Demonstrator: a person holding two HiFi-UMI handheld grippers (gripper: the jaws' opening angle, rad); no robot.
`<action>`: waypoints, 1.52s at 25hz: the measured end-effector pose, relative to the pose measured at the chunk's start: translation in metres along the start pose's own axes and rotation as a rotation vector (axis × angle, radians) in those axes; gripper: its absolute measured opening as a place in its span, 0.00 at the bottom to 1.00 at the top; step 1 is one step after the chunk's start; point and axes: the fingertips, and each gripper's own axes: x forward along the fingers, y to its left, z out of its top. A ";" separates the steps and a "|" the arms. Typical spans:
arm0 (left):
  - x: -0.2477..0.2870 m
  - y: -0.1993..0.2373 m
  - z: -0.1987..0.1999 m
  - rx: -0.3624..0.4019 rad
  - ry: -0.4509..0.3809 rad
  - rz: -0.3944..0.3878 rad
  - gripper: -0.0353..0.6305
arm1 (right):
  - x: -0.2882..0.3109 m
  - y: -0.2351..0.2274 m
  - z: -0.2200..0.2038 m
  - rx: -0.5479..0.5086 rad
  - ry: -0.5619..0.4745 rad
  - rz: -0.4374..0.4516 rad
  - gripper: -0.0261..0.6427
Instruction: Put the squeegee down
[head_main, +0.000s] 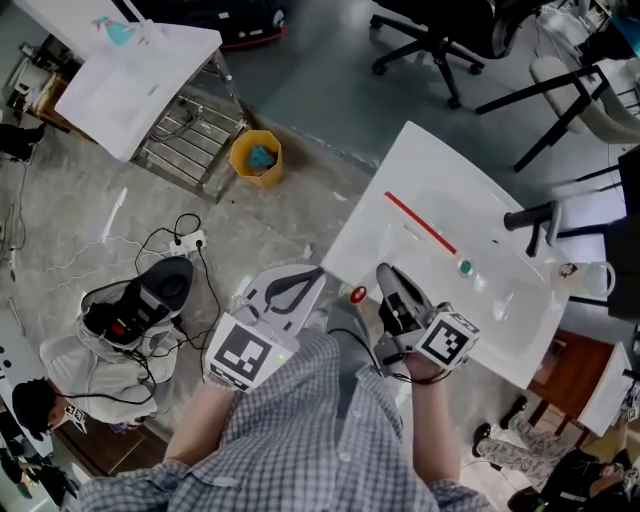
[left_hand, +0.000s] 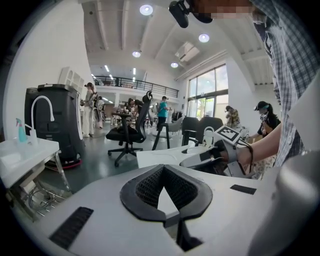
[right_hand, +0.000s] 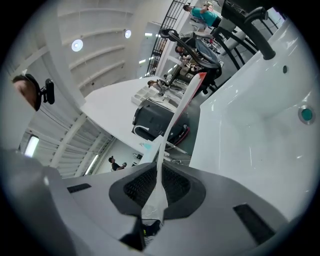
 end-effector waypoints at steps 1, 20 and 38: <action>0.002 0.002 0.000 -0.003 0.002 0.007 0.06 | 0.005 -0.002 0.001 -0.003 0.011 0.004 0.09; 0.022 0.020 -0.010 -0.040 0.049 0.061 0.06 | 0.057 -0.051 -0.012 0.111 0.144 -0.035 0.09; 0.033 0.018 -0.016 -0.048 0.073 0.054 0.06 | 0.078 -0.071 -0.025 0.151 0.211 -0.083 0.09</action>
